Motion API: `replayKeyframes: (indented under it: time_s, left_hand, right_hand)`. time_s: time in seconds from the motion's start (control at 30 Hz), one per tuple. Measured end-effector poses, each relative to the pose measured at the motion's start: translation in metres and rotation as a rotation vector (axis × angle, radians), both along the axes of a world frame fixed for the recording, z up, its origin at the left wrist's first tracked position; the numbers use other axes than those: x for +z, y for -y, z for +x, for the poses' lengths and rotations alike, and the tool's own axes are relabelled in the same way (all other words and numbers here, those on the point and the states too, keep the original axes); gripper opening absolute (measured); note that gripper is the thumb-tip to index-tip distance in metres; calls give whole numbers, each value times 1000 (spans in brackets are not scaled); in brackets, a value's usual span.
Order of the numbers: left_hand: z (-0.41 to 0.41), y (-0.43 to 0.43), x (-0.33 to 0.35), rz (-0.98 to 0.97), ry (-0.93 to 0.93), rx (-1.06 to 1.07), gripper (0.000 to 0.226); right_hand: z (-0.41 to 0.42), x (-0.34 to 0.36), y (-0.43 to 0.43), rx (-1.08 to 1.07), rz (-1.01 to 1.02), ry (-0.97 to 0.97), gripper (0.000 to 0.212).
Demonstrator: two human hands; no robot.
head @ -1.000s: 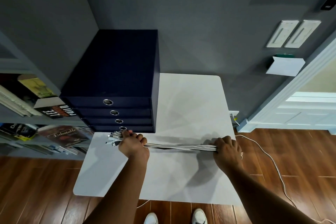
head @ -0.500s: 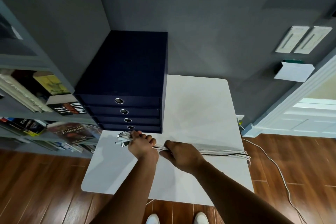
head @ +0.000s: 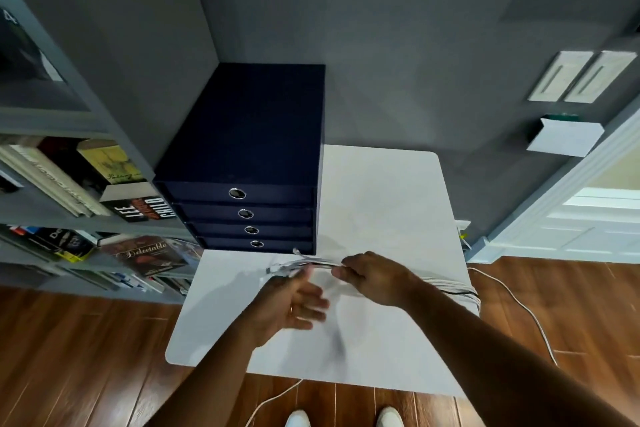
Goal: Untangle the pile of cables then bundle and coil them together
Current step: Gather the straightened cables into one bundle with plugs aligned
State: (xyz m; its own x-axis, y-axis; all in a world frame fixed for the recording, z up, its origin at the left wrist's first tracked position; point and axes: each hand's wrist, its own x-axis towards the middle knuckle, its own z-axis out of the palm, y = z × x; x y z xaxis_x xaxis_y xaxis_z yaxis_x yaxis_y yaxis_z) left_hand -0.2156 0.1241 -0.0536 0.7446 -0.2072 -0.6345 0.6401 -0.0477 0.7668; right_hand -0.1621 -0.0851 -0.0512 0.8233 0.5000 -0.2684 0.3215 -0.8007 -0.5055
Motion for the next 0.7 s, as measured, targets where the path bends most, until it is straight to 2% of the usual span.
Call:
replayKeyframes:
  time_s: [0.07, 0.17, 0.27, 0.33, 0.43, 0.57, 0.7]
  left_hand:
    - [-1, 3, 9, 149, 266, -79, 36]
    - [11, 14, 19, 236, 694, 46, 26]
    - [34, 31, 26, 304, 898, -18, 22]
    - [47, 41, 27, 289, 839, -140, 27]
    - [58, 51, 23, 189, 624, -260, 46]
    - [62, 63, 22, -21, 292, -176, 52]
    - [67, 69, 26, -56, 97, -139, 54]
  right_hand:
    - [7, 13, 8, -45, 8, -108, 38]
    - [18, 26, 15, -136, 30, -288, 34]
    - [25, 40, 20, -202, 97, -473, 40]
    - [29, 51, 24, -175, 157, -502, 40]
    - [35, 68, 32, -155, 228, -458, 41]
    - [43, 73, 38, -177, 219, -373, 48]
    - [46, 68, 38, -182, 137, -206, 46]
